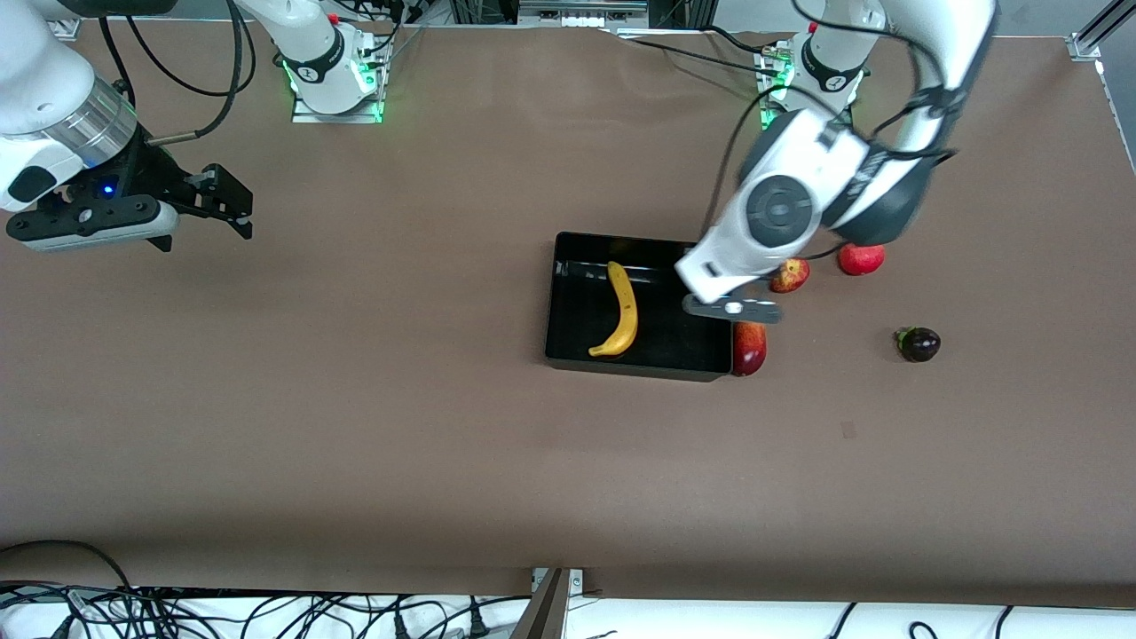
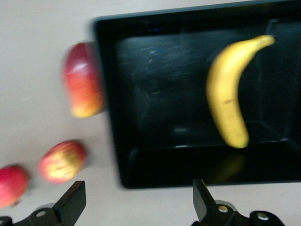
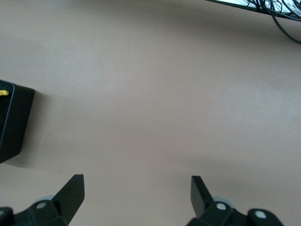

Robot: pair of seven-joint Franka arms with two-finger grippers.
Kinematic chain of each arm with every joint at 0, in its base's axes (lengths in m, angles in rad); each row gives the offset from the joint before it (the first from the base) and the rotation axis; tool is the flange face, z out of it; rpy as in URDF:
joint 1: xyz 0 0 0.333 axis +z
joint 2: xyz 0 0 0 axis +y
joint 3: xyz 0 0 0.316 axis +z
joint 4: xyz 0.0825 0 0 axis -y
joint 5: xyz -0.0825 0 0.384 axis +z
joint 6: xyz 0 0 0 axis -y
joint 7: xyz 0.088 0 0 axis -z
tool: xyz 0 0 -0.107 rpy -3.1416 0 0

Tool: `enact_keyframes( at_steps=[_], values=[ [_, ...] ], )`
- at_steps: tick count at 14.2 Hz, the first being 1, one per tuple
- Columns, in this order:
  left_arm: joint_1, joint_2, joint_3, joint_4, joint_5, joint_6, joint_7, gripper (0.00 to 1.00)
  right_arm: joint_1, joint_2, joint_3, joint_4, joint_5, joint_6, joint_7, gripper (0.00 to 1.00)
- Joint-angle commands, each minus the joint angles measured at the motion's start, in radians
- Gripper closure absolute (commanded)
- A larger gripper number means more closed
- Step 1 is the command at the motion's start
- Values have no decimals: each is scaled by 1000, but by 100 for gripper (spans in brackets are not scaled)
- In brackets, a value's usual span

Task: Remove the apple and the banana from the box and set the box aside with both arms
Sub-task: 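Reach into the box and grasp the yellow banana with the left gripper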

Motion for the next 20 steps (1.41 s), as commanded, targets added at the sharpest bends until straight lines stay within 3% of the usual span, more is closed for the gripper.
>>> enact_keyframes(
  at_steps=[1, 4, 6, 10, 11, 12, 13, 14, 15, 20],
  values=[
    [-78, 182, 0, 86, 4, 136, -58, 0, -3, 2, 2, 8, -16, 3, 4, 0],
    [-130, 268, 8, 70, 12, 281, -186, 0, -1, 2, 3, 8, -16, 3, 4, 0],
    [-145, 300, 10, 69, 96, 337, -256, 0, 0, 2, 3, 8, -16, 3, 4, 0],
    [-148, 337, 10, 34, 116, 442, -271, 3, -6, 4, 2, 8, -14, -1, 4, 0],
    [-147, 340, 13, 9, 118, 489, -270, 11, -8, 5, 2, 8, -14, 0, -2, 0],
    [-142, 348, 14, -2, 118, 524, -270, 31, -8, 7, 0, 8, -14, 0, -4, 0],
    [-142, 348, 14, 0, 118, 526, -267, 65, -8, 7, 0, 8, -14, 0, -2, 0],
    [-135, 340, 13, 0, 118, 522, -265, 84, -6, 7, 1, 8, -14, 0, -4, 0],
    [-133, 334, 13, 0, 118, 507, -267, 96, -6, 7, 2, 8, -16, 0, -2, 0],
    [-119, 308, 11, 13, 118, 416, -257, 100, -6, 7, 2, 8, -16, 2, -5, 0]
  ],
)
